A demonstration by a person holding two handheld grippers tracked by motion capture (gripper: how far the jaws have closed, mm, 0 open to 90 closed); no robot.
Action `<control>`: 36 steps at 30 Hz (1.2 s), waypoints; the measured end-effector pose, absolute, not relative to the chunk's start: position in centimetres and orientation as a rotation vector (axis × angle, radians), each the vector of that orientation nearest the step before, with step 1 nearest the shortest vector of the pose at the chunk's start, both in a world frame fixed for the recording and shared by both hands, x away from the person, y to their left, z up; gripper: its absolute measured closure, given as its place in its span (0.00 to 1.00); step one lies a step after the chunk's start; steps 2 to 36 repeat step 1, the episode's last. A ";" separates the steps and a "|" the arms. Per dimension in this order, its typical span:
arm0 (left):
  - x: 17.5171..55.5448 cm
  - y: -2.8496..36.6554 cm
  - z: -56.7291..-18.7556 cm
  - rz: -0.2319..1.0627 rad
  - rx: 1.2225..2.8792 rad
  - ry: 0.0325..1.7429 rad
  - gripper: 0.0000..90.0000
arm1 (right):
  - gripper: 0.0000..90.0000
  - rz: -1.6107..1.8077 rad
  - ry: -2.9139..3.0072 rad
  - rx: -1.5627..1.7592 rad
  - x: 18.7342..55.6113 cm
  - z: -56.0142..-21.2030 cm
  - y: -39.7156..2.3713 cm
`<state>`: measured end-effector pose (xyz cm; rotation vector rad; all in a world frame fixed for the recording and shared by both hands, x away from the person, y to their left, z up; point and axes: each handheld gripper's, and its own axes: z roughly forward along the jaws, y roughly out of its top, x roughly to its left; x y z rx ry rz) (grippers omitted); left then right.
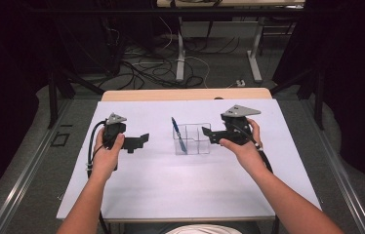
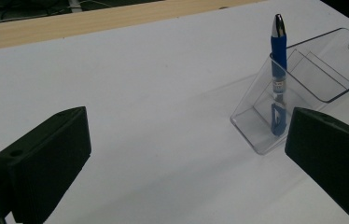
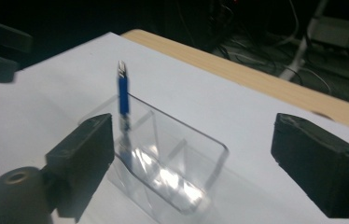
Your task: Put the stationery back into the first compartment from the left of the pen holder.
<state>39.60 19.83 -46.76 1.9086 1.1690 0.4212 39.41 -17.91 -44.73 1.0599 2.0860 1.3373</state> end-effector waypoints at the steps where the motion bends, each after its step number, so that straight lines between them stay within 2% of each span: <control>1: 39.6 19.8 -46.8 0.435 1.892 1.168 0.00 | 0.04 1.329 2.082 1.085 39.3 -44.9 -18.5; 36: 39.6 19.8 -46.8 0.435 1.892 1.168 0.00 | 0.04 1.329 2.082 1.085 39.3 -44.9 -18.5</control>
